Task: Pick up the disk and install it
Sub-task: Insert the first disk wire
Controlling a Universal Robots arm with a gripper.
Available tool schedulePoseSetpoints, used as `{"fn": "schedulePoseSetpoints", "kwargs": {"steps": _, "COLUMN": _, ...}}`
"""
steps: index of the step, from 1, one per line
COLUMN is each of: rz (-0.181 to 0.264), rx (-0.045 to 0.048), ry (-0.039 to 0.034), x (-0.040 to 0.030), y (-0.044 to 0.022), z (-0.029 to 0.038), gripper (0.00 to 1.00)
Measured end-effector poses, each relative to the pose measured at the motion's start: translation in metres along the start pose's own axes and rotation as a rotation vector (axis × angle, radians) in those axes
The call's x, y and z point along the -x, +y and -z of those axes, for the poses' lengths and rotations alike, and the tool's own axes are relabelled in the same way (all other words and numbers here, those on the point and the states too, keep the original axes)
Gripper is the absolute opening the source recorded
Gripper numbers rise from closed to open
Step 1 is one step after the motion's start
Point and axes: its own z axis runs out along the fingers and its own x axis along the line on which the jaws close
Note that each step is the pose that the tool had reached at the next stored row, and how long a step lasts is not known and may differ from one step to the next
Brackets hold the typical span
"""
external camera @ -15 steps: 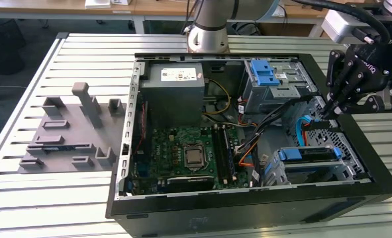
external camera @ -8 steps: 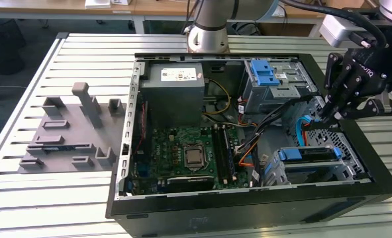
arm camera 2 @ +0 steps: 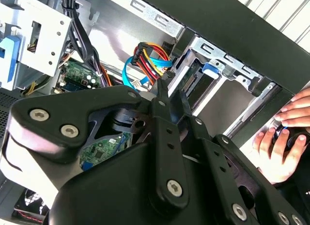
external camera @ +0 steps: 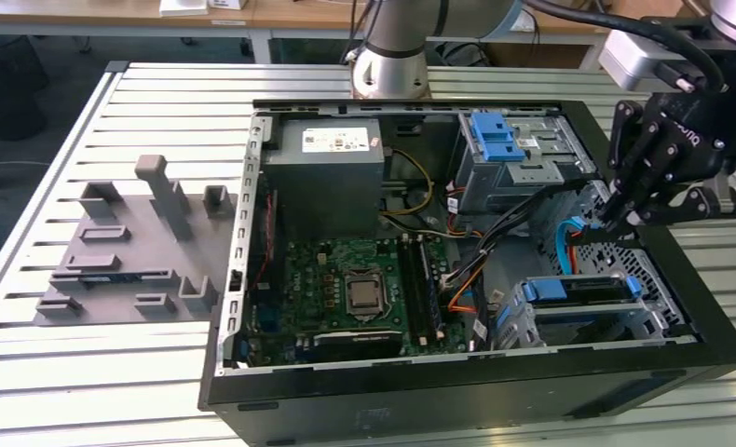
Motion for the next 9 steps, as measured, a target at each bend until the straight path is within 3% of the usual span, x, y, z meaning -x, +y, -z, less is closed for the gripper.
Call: {"fn": "schedulePoseSetpoints", "kwargs": {"steps": 9, "rz": 0.000, "rx": 0.0000, "ry": 0.0001, "x": 0.0002, "y": -0.0001, "z": -0.0063, "gripper": 0.25}}
